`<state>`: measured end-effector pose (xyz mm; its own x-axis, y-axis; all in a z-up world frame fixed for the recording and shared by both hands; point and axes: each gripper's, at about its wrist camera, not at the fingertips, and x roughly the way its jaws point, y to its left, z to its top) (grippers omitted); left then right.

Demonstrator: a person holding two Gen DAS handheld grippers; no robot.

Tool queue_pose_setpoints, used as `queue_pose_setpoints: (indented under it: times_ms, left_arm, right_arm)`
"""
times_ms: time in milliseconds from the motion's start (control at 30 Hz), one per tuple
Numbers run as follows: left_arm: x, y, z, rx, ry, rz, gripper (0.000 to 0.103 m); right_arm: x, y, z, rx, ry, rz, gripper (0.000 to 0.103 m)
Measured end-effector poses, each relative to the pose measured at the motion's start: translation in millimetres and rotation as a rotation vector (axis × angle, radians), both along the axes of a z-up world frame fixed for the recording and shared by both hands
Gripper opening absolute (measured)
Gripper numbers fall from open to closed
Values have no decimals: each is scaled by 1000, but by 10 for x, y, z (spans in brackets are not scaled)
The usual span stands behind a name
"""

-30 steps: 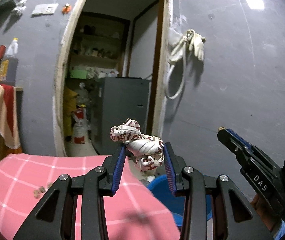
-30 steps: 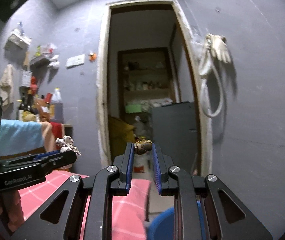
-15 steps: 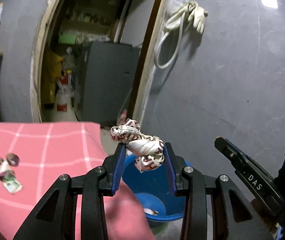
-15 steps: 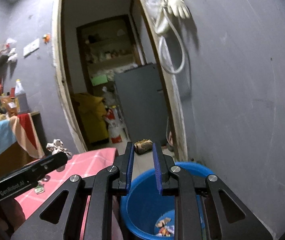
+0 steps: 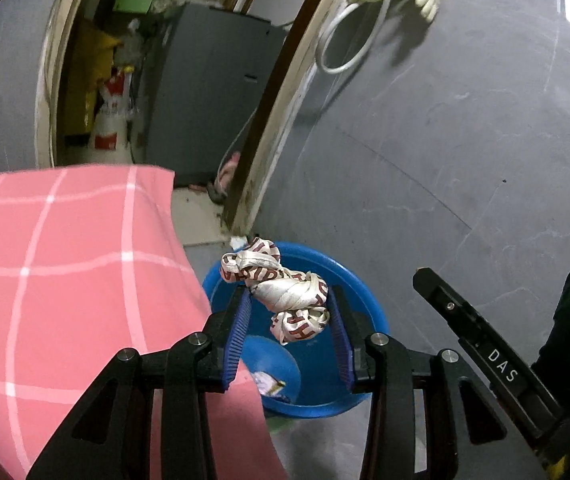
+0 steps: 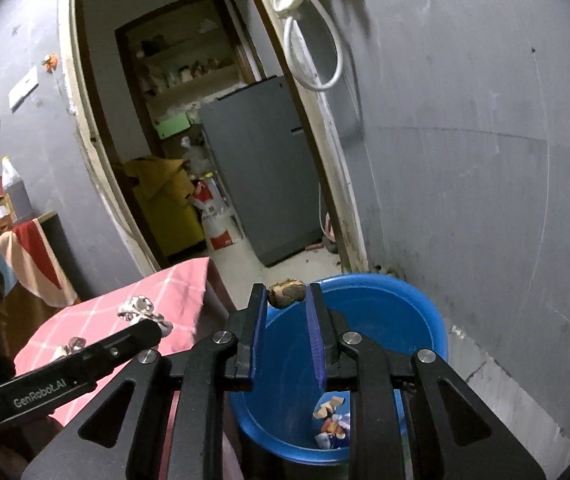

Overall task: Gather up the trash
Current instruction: 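Open both grippers over the blue bucket to drop the items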

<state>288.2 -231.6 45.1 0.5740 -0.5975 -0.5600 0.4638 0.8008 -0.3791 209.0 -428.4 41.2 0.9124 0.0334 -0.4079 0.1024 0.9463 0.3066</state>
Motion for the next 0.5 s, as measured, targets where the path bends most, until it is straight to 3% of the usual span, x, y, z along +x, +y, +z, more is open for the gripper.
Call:
queue_pose_setpoints:
  times_ms: [100, 167, 367, 500]
  left_arm:
    - [24, -2, -31, -9, 24, -2, 39]
    - [24, -6, -32, -17, 29, -5, 46]
    - [-4, 36, 16, -16, 11, -2, 47]
    - [-52, 142, 68, -10, -35, 22, 55]
  right_arm:
    - [15, -33, -26, 25, 11, -6, 31]
    - [17, -41, -31, 32, 15, -8, 31]
    - [15, -39, -28, 32, 13, -11, 33]
    - [-6, -36, 10, 28, -15, -19, 48]
